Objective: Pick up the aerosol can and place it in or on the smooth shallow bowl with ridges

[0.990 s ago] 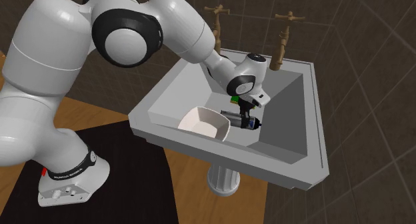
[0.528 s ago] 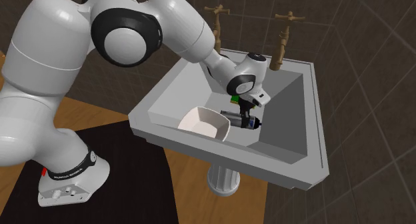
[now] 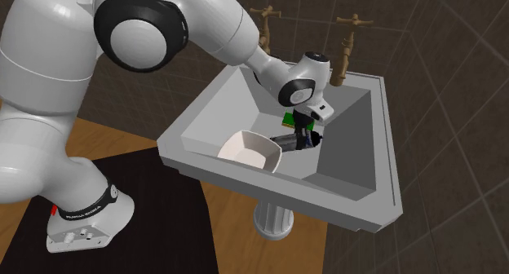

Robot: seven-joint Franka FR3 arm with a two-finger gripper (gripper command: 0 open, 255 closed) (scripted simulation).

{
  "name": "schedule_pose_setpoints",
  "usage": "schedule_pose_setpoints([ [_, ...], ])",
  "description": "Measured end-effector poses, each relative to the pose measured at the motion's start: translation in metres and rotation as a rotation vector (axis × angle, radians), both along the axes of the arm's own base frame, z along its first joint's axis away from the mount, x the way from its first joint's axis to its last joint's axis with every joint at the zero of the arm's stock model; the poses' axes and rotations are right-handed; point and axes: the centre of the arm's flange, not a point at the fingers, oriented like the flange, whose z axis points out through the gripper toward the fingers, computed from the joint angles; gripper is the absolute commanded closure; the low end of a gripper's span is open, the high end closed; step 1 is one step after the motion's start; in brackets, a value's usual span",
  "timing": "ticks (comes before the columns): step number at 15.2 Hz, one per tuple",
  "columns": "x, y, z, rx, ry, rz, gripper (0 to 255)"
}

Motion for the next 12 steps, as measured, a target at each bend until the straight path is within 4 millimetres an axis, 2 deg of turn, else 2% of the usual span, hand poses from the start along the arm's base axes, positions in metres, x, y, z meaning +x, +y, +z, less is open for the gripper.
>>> schedule_pose_setpoints([
  [12, -0.002, 0.003, 0.063, 0.003, 0.001, 0.003, 255],
])
